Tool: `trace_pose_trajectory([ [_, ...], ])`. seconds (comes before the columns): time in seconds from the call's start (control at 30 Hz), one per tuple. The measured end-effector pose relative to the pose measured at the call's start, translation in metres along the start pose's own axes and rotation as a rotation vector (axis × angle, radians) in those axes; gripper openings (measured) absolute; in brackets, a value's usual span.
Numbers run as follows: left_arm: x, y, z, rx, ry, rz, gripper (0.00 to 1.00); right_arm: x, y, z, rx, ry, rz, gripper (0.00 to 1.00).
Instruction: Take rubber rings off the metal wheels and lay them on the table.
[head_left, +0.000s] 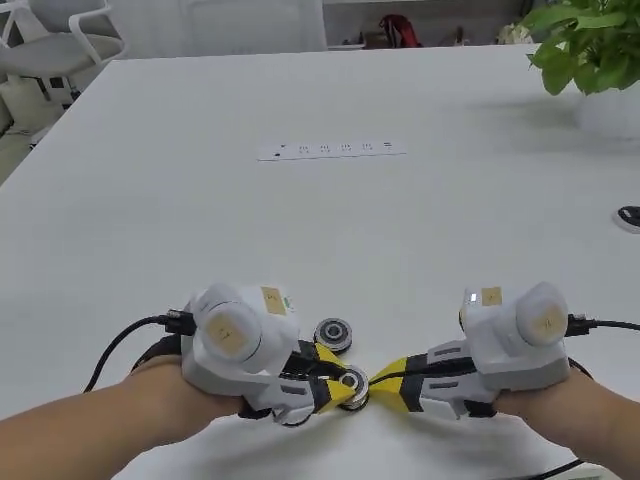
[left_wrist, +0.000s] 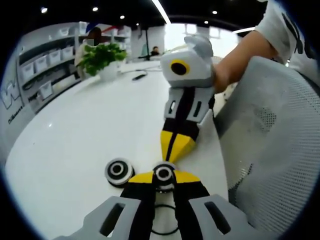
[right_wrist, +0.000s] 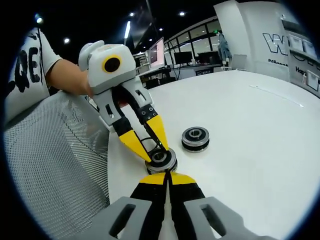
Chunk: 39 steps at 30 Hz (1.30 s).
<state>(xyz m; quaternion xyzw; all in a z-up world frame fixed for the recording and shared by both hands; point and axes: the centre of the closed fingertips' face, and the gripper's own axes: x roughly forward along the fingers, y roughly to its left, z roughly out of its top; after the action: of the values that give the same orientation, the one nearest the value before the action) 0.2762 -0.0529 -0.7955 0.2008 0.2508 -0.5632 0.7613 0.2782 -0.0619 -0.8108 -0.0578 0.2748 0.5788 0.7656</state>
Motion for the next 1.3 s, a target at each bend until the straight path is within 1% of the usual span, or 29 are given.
trace_pose_trajectory([
  [0.17, 0.000, 0.000, 0.000, 0.014, 0.002, 0.003, 0.13, -0.002, 0.000, 0.001, 0.032, -0.015, -0.001, 0.00],
  [0.37, 0.000, 0.000, 0.000, 0.014, 0.002, 0.004, 0.13, -0.005, -0.005, 0.005, 0.075, -0.048, -0.007, 0.00],
  [0.5, 0.000, 0.000, 0.000, 0.013, 0.001, 0.004, 0.12, -0.005, -0.005, 0.007, 0.100, -0.067, -0.007, 0.00],
  [0.57, 0.001, 0.000, 0.000, 0.013, 0.001, 0.005, 0.12, -0.006, -0.005, 0.011, 0.118, -0.084, -0.006, 0.00],
  [0.7, 0.001, 0.000, 0.001, 0.009, 0.002, 0.011, 0.12, -0.006, -0.005, 0.013, 0.133, -0.095, -0.005, 0.00],
  [0.93, 0.002, 0.001, 0.001, 0.007, 0.003, 0.023, 0.12, -0.007, -0.005, 0.015, 0.158, -0.105, -0.004, 0.00],
  [1.3, 0.002, 0.001, 0.001, 0.014, 0.016, 0.031, 0.12, -0.006, -0.002, 0.017, 0.161, -0.097, 0.005, 0.00],
])
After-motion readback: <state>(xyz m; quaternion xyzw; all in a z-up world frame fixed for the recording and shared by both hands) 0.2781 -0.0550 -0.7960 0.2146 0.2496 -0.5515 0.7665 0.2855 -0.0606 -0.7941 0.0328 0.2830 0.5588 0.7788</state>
